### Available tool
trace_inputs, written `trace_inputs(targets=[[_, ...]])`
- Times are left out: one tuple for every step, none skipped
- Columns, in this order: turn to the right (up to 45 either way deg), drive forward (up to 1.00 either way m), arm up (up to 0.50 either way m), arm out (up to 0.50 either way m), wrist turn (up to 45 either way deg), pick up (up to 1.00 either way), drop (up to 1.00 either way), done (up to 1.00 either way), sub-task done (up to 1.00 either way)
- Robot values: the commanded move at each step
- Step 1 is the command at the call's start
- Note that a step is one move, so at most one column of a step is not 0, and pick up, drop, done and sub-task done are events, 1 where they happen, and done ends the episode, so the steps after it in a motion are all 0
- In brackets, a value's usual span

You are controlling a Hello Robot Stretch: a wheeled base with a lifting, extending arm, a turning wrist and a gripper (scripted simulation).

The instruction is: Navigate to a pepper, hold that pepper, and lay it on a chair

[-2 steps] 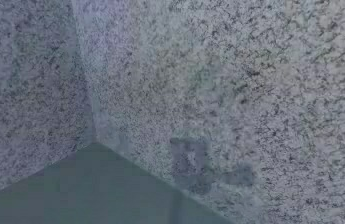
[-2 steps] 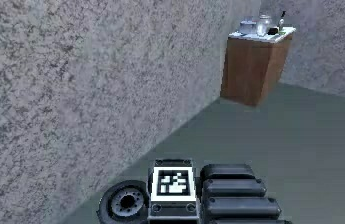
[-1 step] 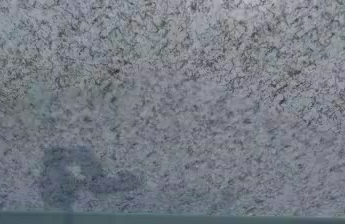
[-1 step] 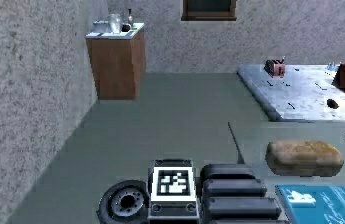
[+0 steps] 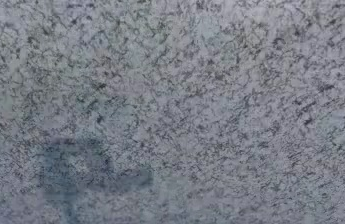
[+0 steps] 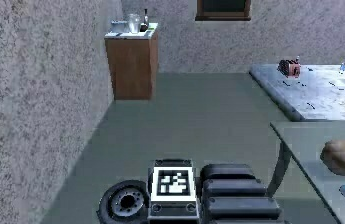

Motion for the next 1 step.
trace_inputs(targets=[[-45.0, 0.00, 0.00, 0.00, 0.0, 0.00, 0.00, 0.00, 0.00]])
